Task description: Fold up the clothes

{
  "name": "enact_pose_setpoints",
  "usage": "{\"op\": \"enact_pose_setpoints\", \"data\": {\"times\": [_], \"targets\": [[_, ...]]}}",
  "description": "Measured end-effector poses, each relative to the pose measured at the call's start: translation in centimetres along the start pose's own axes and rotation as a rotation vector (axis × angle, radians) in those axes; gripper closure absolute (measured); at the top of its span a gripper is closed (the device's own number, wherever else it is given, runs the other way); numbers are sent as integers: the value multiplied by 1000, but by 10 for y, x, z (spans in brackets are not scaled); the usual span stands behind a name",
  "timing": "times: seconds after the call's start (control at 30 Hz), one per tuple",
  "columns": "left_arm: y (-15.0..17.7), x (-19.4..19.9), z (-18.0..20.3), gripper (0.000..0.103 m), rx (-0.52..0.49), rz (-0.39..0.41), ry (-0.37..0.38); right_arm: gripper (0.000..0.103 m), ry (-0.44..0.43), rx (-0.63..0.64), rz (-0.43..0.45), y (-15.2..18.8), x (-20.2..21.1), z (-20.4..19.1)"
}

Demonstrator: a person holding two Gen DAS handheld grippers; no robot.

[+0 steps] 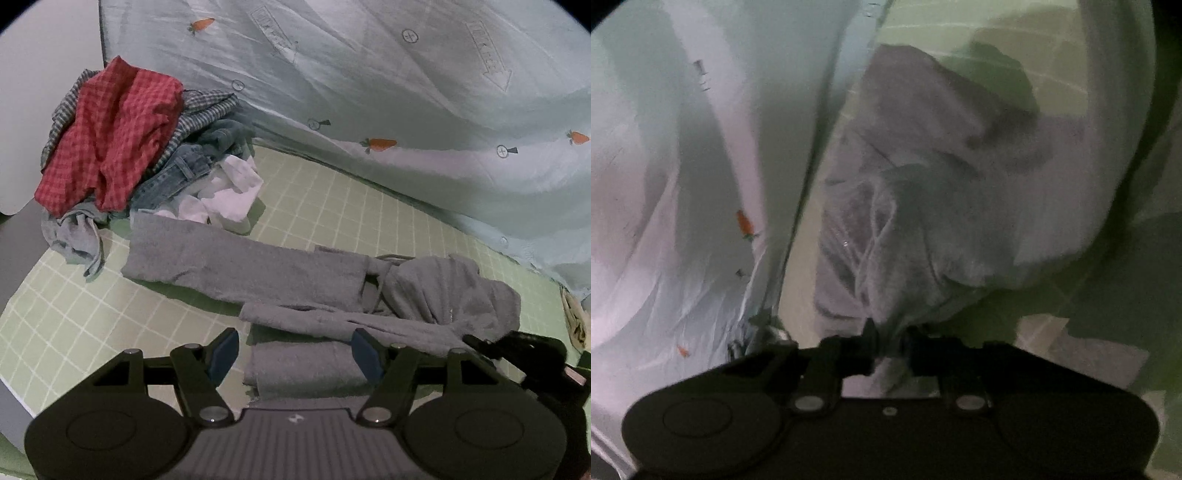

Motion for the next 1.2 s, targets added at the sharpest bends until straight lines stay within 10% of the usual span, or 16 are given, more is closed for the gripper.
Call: {"op": "enact_pose_setpoints", "data": {"times": [0.27,0.4,0.5,0.97,1.03,1.1,1.2], "targets": [[16,8,15,35,-7,5,21,92,304,426,98,-27,63,30],[32,11,20,35,-5,-9,13,76,474,510,75,-37,70,52],[45,13,21,35,-4,-25,5,50,450,476,94,-31,82,54],[66,-20,3,35,-65,-141,-33,31,270,336,41,12,65,5],[66,-32,3,35,-106,-168,-30,38,255,319,34,14,57,1],[66,-44,5,35,-144,-194,-34,74,255,332,27,17,50,0],[65,-59,8,35,-186,-229,-20,95,259,326,27,19,47,4]]}}
Point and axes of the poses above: each gripper's, at about its wrist camera, not at the fingertips, and x roughly against the way its jaws point, z to its right, y to its underside, the point moved 7 cm from there along -x, roughly the way its jaws point, and after that the axes turned 14 degrees about x, right-handed, at the moved point
